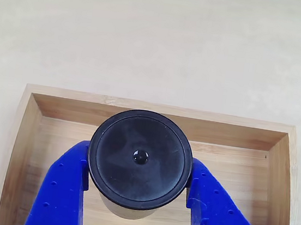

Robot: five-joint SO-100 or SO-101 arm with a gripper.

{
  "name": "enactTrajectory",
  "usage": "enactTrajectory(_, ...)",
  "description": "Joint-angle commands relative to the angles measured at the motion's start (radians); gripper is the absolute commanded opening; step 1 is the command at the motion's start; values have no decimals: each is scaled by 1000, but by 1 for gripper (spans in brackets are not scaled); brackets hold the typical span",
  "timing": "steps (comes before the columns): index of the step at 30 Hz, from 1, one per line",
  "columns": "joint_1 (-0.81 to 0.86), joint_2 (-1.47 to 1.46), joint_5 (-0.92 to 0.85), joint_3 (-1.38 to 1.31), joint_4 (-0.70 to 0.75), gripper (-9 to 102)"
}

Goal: Place the black cylinder in the wooden box then return to rest.

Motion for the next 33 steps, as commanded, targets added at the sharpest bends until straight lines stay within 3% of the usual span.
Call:
enactTrajectory(1,11,-2,-8,-18,-51,18)
enactTrajectory(33,6,95,3,17,-144,18)
